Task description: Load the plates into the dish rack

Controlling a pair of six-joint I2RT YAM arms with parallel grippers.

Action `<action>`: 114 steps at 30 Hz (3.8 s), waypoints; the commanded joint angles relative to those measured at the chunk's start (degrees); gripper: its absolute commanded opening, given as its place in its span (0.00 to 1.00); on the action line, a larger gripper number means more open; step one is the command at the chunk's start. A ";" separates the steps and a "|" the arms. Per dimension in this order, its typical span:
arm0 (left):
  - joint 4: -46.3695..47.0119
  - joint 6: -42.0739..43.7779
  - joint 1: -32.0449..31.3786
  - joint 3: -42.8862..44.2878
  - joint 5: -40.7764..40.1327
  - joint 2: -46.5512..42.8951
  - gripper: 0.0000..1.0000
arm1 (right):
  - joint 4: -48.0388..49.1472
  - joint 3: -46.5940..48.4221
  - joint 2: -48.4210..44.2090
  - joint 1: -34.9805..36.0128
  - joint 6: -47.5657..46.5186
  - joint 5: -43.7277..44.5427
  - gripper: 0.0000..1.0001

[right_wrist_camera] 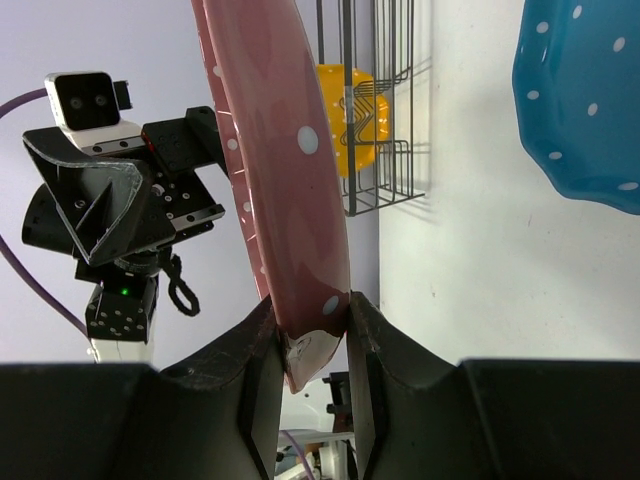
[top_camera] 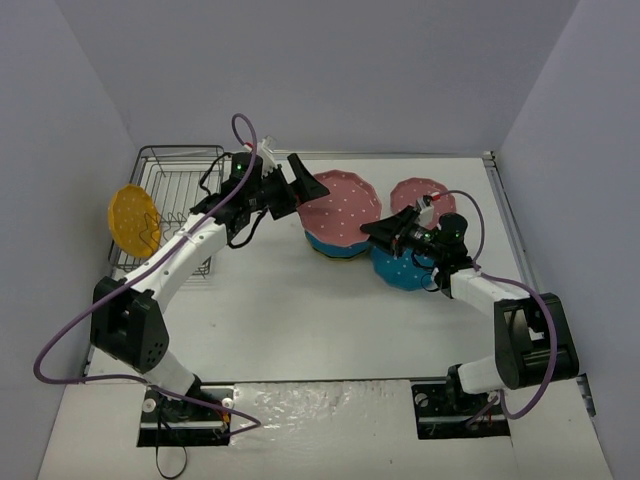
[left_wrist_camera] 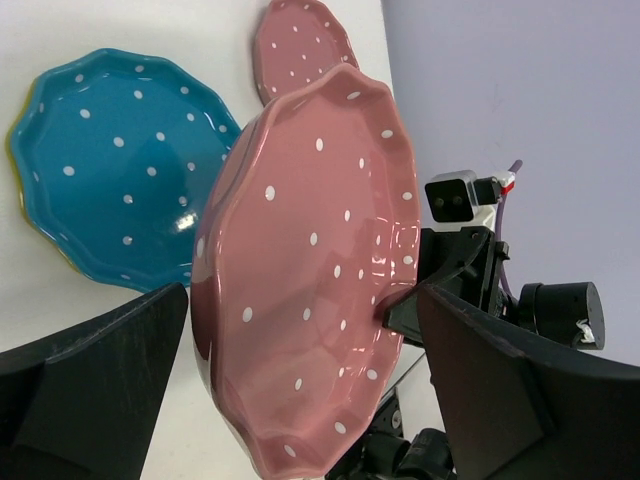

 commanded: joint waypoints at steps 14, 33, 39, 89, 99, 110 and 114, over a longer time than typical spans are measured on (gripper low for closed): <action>5.12 -3.90 -0.39 2.50 5.76 -0.76 0.74 | 14.74 4.25 -3.98 2.09 1.59 -2.59 0.00; 7.32 -3.35 0.09 2.99 9.52 -3.50 0.00 | 4.87 4.68 -5.35 2.36 -6.27 -3.46 0.42; -1.67 4.45 3.13 6.54 7.48 -5.68 0.00 | -29.59 14.77 -7.84 2.27 -33.24 -2.42 1.00; -27.43 70.84 37.93 23.33 -32.27 -3.13 0.00 | -49.97 17.70 -11.70 8.60 -51.67 7.33 1.00; -22.77 71.92 36.97 18.21 -34.38 -2.78 0.00 | -49.97 17.74 -11.67 7.90 -51.36 6.35 1.00; -21.13 72.69 36.08 19.12 -34.48 -2.07 0.00 | -49.97 17.36 -11.86 7.19 -51.32 5.05 1.00; -21.16 73.08 35.88 20.49 -34.61 -1.50 0.00 | -49.97 17.00 -11.77 7.00 -51.59 5.08 1.00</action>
